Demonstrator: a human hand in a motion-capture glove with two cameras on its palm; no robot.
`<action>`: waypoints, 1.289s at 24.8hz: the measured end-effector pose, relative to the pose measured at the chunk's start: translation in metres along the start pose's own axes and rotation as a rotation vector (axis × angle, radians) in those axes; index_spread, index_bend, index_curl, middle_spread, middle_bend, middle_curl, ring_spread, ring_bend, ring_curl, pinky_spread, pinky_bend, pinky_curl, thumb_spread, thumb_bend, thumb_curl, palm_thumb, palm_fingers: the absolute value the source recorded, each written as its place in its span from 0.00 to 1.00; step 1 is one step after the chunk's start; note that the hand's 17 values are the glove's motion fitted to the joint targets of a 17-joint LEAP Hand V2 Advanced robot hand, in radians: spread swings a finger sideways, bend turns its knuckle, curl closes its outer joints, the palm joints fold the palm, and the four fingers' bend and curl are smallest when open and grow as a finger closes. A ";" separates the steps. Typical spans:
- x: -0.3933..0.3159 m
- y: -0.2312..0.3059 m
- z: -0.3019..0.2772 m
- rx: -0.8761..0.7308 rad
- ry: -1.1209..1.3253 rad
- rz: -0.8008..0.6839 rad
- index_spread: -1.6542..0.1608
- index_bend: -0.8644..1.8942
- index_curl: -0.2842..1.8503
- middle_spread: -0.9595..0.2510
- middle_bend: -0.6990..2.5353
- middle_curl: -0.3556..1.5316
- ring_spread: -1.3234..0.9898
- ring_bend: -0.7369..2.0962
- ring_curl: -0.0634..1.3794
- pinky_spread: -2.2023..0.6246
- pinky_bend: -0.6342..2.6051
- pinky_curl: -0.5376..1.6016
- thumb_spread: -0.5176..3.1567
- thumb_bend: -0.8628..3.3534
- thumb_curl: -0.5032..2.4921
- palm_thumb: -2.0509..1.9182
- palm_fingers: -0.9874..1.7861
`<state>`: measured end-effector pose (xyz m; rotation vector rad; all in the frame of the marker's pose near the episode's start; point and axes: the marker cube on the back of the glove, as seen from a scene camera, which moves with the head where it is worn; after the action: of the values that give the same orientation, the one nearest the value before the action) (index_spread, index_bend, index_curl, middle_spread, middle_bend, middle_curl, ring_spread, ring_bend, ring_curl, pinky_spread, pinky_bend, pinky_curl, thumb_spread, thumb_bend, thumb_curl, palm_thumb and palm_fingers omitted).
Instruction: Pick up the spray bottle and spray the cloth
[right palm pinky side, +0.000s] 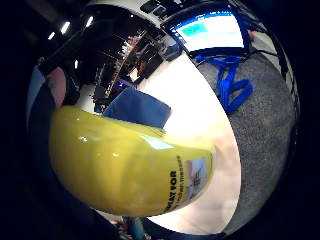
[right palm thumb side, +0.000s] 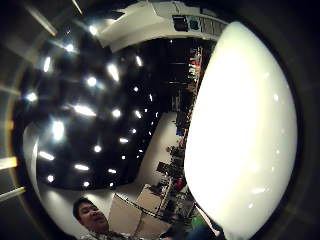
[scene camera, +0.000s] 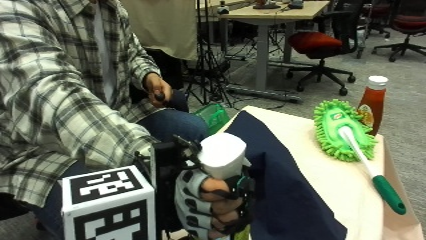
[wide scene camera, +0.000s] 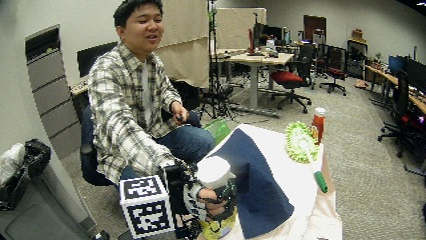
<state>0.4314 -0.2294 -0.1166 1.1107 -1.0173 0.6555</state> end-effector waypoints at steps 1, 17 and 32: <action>-0.001 0.000 0.000 -0.004 0.004 -0.001 0.74 0.37 0.31 0.64 0.37 0.44 0.48 0.44 0.33 0.77 0.27 0.41 0.25 0.22 0.39 0.82 0.75; -0.085 0.041 -0.003 -0.310 0.314 -0.287 0.75 0.37 0.33 0.63 0.36 0.46 0.47 0.44 0.36 0.74 0.28 0.43 0.20 0.20 0.41 0.83 0.77; -0.134 0.074 0.029 -0.492 0.760 -0.433 0.74 0.37 0.34 0.62 0.36 0.47 0.47 0.44 0.38 0.74 0.29 0.45 0.18 0.20 0.42 0.82 0.77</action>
<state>0.3028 -0.2246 -0.2047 0.5324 -0.2358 0.3841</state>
